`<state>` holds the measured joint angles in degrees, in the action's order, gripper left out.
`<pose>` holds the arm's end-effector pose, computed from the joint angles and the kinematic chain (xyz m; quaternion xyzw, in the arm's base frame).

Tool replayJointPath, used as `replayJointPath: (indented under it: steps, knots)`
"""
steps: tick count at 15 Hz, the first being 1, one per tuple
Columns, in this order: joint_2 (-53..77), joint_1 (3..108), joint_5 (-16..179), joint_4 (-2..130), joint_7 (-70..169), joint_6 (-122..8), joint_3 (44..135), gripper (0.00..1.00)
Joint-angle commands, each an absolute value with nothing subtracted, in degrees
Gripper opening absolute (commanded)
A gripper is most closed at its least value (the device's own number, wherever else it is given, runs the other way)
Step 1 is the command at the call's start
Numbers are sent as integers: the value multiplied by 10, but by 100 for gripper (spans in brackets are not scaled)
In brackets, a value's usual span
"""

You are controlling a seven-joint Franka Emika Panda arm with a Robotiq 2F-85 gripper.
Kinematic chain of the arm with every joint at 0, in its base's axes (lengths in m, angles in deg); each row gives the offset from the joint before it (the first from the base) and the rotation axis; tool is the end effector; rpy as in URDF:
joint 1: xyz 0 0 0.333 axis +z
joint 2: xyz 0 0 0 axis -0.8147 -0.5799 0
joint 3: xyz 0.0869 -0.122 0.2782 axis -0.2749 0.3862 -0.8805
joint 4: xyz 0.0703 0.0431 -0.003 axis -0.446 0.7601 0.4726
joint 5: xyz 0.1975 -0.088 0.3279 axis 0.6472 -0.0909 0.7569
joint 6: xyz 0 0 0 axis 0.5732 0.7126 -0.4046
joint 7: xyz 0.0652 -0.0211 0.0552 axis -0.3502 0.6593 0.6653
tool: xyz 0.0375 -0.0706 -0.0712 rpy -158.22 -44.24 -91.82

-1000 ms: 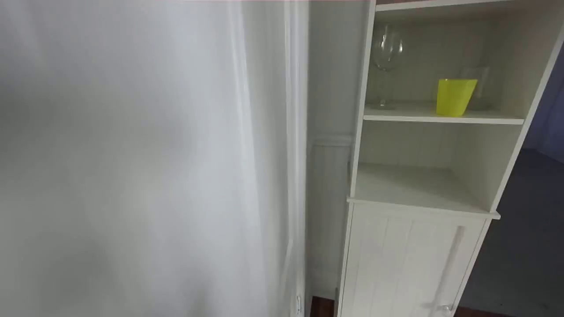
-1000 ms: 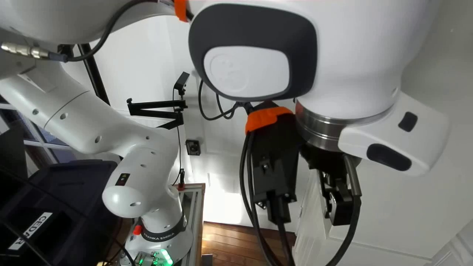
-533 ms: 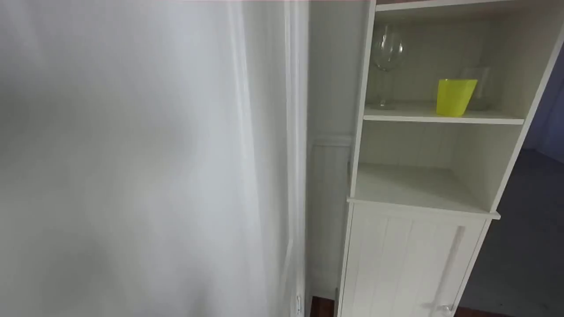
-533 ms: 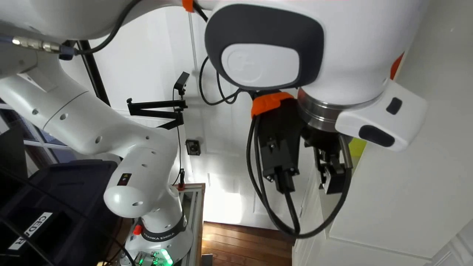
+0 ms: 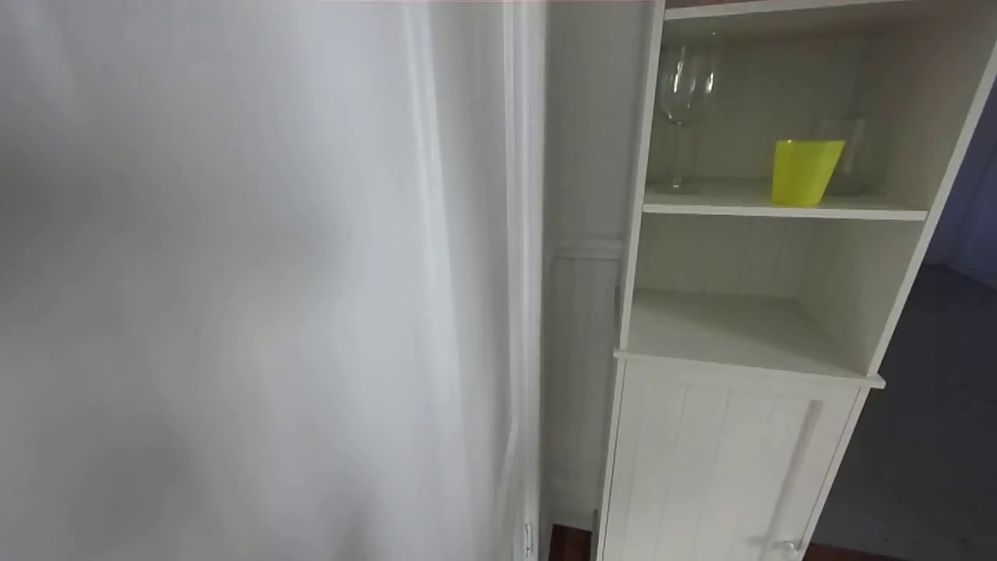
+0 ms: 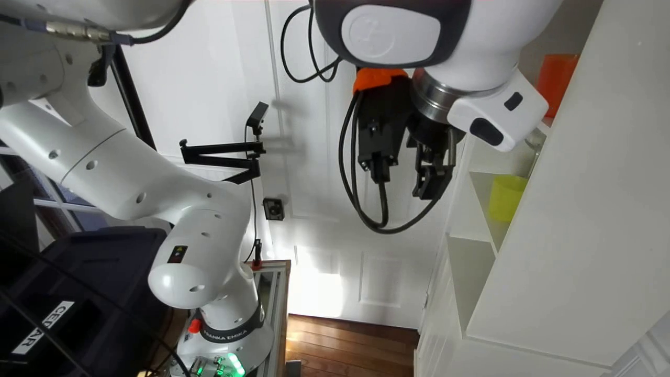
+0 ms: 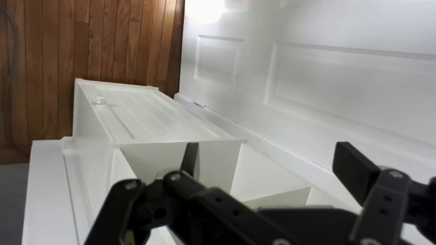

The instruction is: Remove the yellow cup from the middle shelf and put it on the third shelf from the bottom

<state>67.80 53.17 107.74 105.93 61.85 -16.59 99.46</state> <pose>0.3358 -0.0702 0.5772 -0.9601 0.0496 -0.0337 0.2731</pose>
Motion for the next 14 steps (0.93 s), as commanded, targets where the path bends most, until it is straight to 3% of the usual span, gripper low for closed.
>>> replayJointPath:
  steps: [1, 8, 14]
  knots:
    - [649, 514, 1103, 1057, 538, -214, 929, 100]
    - [623, 515, 1092, 1064, 507, -255, 901, 100]
    - [589, 530, 1172, 1110, 380, -466, 832, 100]
